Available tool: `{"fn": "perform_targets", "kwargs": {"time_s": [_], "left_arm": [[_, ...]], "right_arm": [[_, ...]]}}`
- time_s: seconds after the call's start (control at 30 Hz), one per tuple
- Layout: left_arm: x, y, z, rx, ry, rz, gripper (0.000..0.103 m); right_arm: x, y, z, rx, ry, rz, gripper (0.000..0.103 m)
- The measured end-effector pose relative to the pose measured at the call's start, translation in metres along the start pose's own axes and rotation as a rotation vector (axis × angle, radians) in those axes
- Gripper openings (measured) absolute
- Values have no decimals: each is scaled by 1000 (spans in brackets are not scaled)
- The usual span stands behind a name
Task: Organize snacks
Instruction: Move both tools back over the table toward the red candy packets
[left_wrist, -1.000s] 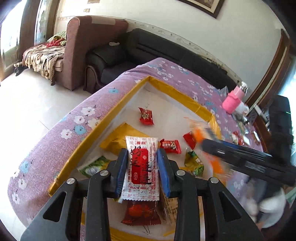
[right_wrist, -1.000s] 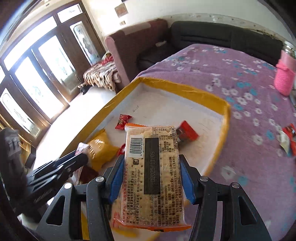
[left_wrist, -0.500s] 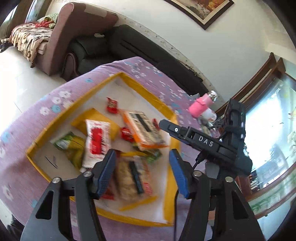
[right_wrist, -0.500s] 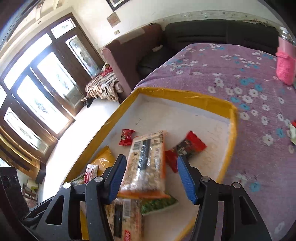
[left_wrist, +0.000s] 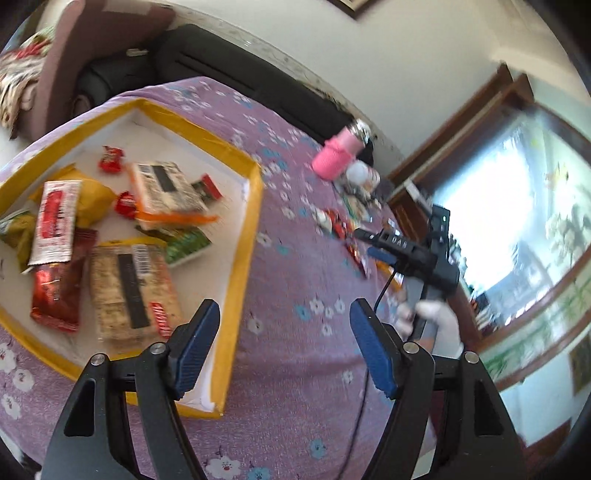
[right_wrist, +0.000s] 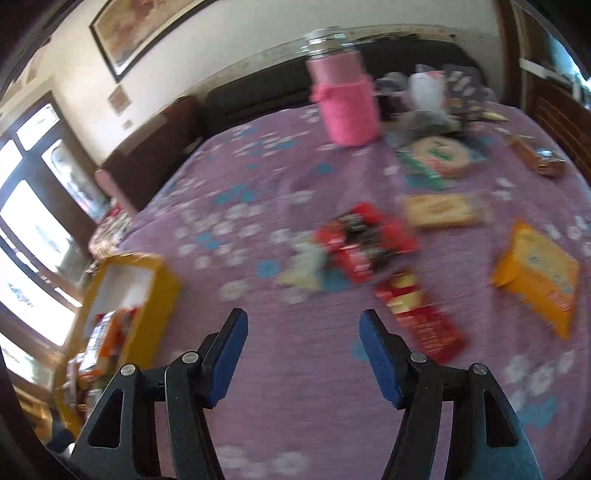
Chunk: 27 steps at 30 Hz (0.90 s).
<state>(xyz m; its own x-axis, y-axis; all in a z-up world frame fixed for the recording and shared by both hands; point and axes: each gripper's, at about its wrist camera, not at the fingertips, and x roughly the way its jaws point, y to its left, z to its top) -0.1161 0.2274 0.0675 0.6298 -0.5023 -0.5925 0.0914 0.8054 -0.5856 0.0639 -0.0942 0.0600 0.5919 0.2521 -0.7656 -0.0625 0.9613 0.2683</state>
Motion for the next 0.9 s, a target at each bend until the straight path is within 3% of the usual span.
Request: {"fn": "perform_targets", "kwargs": {"time_s": [0.13, 0.23, 0.53, 0.73, 0.8, 0.87, 0.9], "left_arm": [[10, -11, -1, 51, 25, 32, 73], [14, -10, -1, 53, 36, 33, 73], [20, -19, -10, 78, 84, -5, 73], [27, -12, -9, 80, 122, -17, 73], [27, -5, -8, 60, 113, -20, 73], [27, -1, -7, 42, 114, -45, 73], [28, -2, -7, 45, 113, -46, 73]], "right_arm": [[7, -38, 5, -1, 7, -88, 66], [10, -46, 8, 1, -6, -104, 66], [62, -14, 61, 4, -28, -161, 65], [111, -5, 78, 46, 31, -251, 66], [114, 5, 73, -12, 42, -303, 62], [107, 13, 64, -55, 58, -294, 42], [102, 17, 56, -76, 75, -292, 39]]}}
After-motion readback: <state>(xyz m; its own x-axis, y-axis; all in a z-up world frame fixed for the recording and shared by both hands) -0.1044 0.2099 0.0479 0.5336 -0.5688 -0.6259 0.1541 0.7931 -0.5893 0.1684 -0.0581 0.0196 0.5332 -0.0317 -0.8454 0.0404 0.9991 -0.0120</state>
